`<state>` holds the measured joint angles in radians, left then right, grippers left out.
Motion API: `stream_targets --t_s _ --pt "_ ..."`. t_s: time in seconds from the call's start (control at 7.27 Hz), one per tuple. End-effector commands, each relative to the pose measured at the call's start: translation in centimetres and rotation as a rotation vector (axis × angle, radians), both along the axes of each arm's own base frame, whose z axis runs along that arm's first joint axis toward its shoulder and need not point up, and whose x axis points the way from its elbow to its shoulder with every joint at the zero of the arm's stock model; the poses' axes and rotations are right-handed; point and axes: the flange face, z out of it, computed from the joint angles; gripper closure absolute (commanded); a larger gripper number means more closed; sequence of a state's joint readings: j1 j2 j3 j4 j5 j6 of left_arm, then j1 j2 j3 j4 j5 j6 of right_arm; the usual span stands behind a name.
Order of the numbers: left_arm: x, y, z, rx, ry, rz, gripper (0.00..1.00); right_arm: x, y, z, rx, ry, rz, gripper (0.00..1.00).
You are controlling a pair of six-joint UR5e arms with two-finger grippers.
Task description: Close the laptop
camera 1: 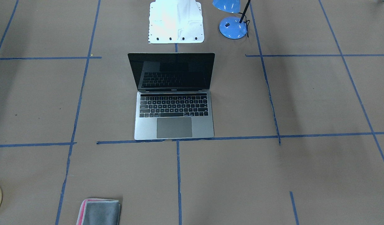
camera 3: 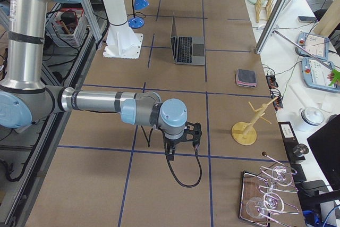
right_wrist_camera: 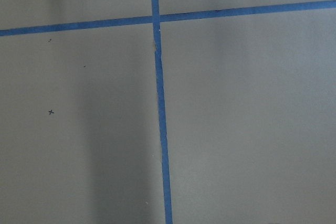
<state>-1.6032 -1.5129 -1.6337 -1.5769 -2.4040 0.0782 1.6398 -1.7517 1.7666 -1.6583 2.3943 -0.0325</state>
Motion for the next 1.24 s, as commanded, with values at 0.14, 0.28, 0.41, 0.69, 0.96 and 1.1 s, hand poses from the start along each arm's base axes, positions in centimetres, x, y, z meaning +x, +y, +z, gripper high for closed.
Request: stream_targets --t_s 0.14,0.28,0.41,0.69,0.96,1.1 --pt "0.01 0.08 0.06 0.001 0.000 0.000 0.00 0.02 -0.48 -0.72 0.007 -0.001 0.009 0.00" --pt "0.00 0.08 0.07 0.001 -0.002 0.000 0.00 0.02 -0.49 -0.73 0.009 -0.001 0.008 0.00" --pt "0.02 0.34 0.30 0.000 0.000 0.000 0.00 0.02 -0.48 -0.72 0.007 -0.001 0.009 0.00" --pt "0.02 0.33 0.27 0.003 0.000 0.000 0.00 0.02 -0.47 -0.64 0.004 -0.001 0.010 0.00" --pt "0.01 0.24 0.19 0.006 0.000 0.000 0.00 0.03 -0.46 -0.55 0.001 0.001 0.011 0.00" --pt "-0.04 0.22 0.15 0.008 -0.008 0.000 0.00 0.02 -0.50 -0.80 0.006 -0.001 0.012 0.00"
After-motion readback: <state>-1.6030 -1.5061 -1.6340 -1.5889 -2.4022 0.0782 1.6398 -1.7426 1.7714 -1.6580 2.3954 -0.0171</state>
